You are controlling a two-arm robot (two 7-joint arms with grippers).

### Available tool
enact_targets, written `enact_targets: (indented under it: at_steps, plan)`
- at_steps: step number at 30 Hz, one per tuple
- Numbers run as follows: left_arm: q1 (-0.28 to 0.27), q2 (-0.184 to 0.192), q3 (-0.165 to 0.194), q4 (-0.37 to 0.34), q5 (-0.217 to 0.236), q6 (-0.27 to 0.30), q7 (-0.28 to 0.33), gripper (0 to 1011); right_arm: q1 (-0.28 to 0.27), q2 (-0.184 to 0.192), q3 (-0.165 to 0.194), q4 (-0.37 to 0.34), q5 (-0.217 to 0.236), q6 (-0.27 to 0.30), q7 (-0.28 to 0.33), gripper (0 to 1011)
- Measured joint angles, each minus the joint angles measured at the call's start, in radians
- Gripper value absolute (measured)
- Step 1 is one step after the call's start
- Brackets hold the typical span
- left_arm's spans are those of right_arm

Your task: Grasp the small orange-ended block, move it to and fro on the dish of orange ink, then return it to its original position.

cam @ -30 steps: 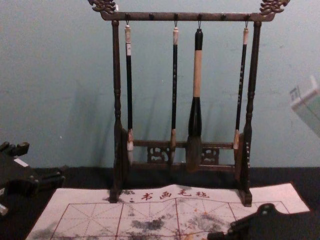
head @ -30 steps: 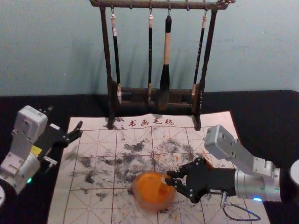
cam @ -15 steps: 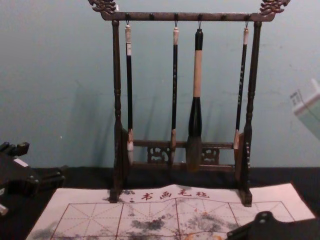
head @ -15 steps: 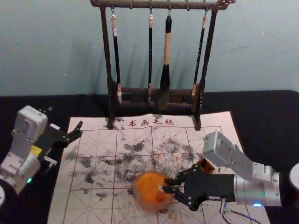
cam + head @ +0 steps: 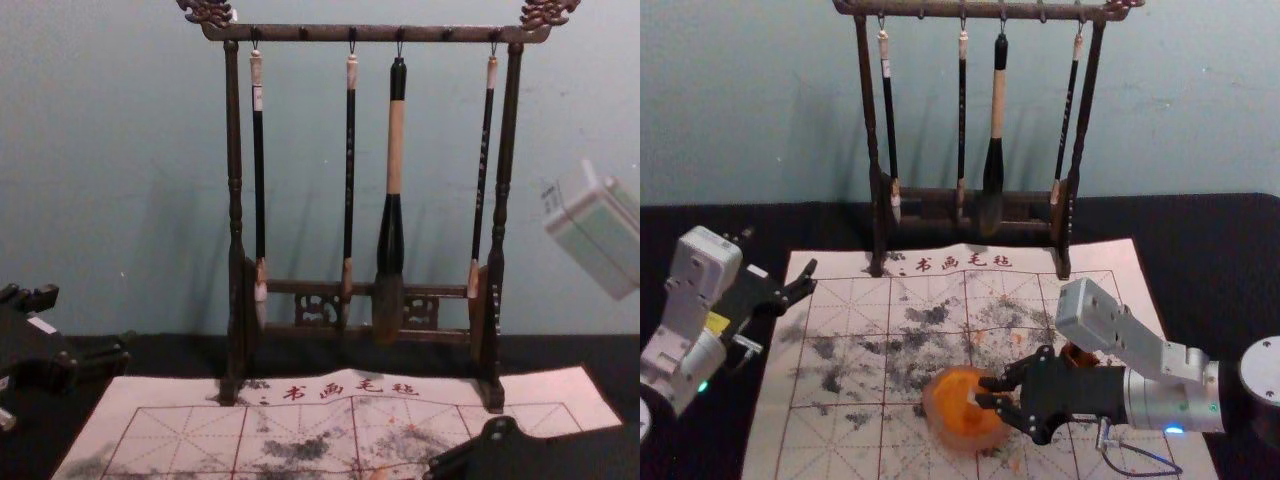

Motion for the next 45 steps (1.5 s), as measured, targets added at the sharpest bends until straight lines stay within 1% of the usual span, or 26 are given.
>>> enact_targets:
  at_steps: [10, 16, 27, 30, 37, 43, 45]
  plan:
    - [0.000, 0.000, 0.000, 0.000, 0.000, 0.000, 0.000, 1001, 0.031, -0.024, -0.006, 0.047, -0.014, -0.002, -0.005, 80]
    - [0.000, 0.000, 0.000, 0.000, 0.000, 0.000, 0.000, 1001, 0.035, -0.026, -0.001, 0.054, -0.015, 0.000, -0.010, 80]
    - [0.000, 0.000, 0.000, 0.000, 0.000, 0.000, 0.000, 1002, 0.012, 0.004, 0.020, 0.008, -0.012, 0.017, -0.024, 80]
    - [0.000, 0.000, 0.000, 0.000, 0.000, 0.000, 0.000, 1001, -0.001, 0.013, 0.030, -0.011, -0.003, 0.023, -0.030, 80]
    - [0.000, 0.000, 0.000, 0.000, 0.000, 0.000, 0.000, 1001, -0.021, 0.018, 0.050, -0.031, 0.015, 0.028, -0.047, 80]
    - [0.000, 0.000, 0.000, 0.000, 0.000, 0.000, 0.000, 1002, -0.032, 0.022, 0.066, -0.046, 0.020, 0.033, -0.066, 80]
    - [0.000, 0.000, 0.000, 0.000, 0.000, 0.000, 0.000, 1001, -0.037, 0.024, 0.077, -0.052, 0.023, 0.041, -0.081, 80]
